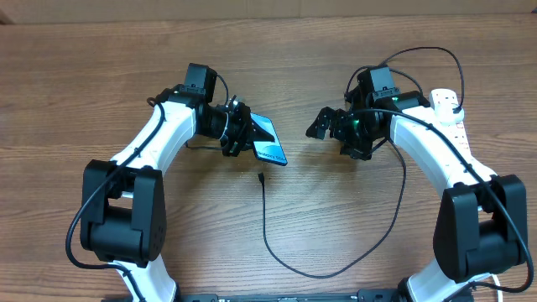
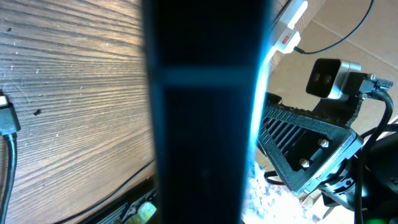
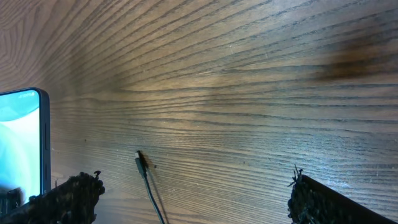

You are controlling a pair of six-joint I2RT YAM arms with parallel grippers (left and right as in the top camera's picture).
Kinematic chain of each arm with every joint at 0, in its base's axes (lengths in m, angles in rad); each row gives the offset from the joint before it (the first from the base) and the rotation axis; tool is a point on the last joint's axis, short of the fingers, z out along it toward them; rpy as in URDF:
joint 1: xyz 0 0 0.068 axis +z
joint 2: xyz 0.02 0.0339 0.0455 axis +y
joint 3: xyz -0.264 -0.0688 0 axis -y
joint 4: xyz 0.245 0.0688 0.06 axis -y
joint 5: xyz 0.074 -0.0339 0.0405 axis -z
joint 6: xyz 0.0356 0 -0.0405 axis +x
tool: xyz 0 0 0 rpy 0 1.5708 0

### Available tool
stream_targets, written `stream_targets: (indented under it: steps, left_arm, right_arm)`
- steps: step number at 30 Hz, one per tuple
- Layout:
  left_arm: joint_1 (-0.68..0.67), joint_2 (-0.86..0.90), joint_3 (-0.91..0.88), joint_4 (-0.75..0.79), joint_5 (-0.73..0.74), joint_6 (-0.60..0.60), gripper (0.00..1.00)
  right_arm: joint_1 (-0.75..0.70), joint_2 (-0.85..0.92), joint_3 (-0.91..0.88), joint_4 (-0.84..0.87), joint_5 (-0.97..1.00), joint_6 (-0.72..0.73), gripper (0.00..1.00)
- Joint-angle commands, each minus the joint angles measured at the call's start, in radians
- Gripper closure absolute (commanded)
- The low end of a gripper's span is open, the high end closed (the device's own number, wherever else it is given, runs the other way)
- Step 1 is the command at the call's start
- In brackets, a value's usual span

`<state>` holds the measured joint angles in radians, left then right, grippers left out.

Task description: Plug charger to phone and switch on socket

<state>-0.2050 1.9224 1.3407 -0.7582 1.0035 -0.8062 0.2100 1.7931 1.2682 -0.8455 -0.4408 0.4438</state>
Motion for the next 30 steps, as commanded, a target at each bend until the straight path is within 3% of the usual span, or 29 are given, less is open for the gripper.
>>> stream_targets:
  steps: [1, 18, 30]
  left_arm:
    - [-0.001, -0.037, 0.003, 0.005, 0.047, -0.006, 0.96]
    - [-0.001, -0.037, 0.003, 0.005, 0.199, -0.002, 0.96]
    - [-0.001, -0.037, 0.003, 0.004, 0.222, 0.010, 0.96]
  right_arm:
    - [0.003, 0.003, 0.001, 0.005, 0.004, -0.008, 0.00]
    - [0.003, 0.003, 0.001, 0.005, 0.004, -0.008, 0.00]
    - [0.003, 0.003, 0.001, 0.005, 0.004, -0.008, 0.00]
